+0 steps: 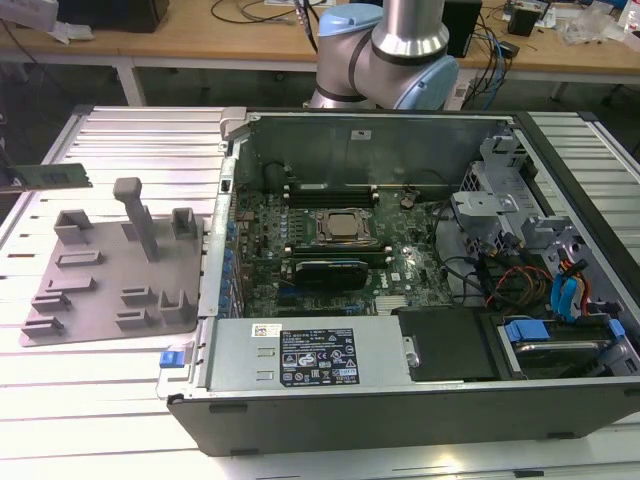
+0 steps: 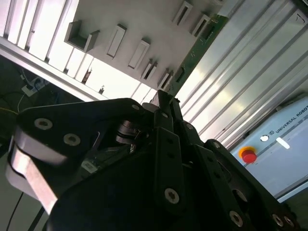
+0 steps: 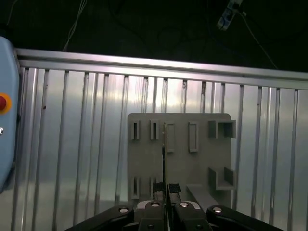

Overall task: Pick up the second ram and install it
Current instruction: 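Pick up the second ram and move it above second insertion slot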

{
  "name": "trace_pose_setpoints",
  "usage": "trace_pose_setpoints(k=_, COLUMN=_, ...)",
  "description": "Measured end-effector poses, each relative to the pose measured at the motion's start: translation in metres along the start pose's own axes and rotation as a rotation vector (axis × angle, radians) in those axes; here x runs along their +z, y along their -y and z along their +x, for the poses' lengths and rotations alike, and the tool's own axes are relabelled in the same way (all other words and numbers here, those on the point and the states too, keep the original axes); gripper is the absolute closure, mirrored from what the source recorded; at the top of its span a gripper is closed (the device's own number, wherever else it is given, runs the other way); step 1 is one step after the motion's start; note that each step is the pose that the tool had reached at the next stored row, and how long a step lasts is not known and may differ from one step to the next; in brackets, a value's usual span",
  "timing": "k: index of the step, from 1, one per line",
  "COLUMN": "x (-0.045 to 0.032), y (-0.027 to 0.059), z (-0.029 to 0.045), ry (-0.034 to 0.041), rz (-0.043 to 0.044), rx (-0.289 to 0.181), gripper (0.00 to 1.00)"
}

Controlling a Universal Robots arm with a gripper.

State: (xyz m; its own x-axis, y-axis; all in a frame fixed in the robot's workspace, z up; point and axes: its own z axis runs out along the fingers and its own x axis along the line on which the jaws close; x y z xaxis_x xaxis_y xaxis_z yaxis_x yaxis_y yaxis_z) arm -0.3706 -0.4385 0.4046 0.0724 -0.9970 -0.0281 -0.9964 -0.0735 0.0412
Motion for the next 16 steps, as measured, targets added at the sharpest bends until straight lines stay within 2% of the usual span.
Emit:
trace_pose_setpoints(k=2, x=-0.0019, y=-0.0001, z=-0.0001, ry=0.0, rz=-0.0001, rx=0.0, gripper=0.89)
trace_pose_setpoints(k=8, x=-0.0147, y=-0.0005, z=-0.0005, ry=0.0, rz=-0.0002, rx=0.0, gripper=0.89)
trace_pose_setpoints(k=13, x=-0.0157, y=-0.0004, z=-0.0005, ry=0.0009, rz=-0.0002, rx=0.0, gripper=0.89)
trace_pose_setpoints(k=15, x=-0.016, y=0.0072, z=0.0001, ry=0.0008, rz=-0.0002, rx=0.0, gripper=0.89)
trace_pose_setpoints(k=16, x=-0.0162, y=0.0143, z=0.0006, ry=0.0009, rz=-0.0001, rx=0.0, gripper=0.89)
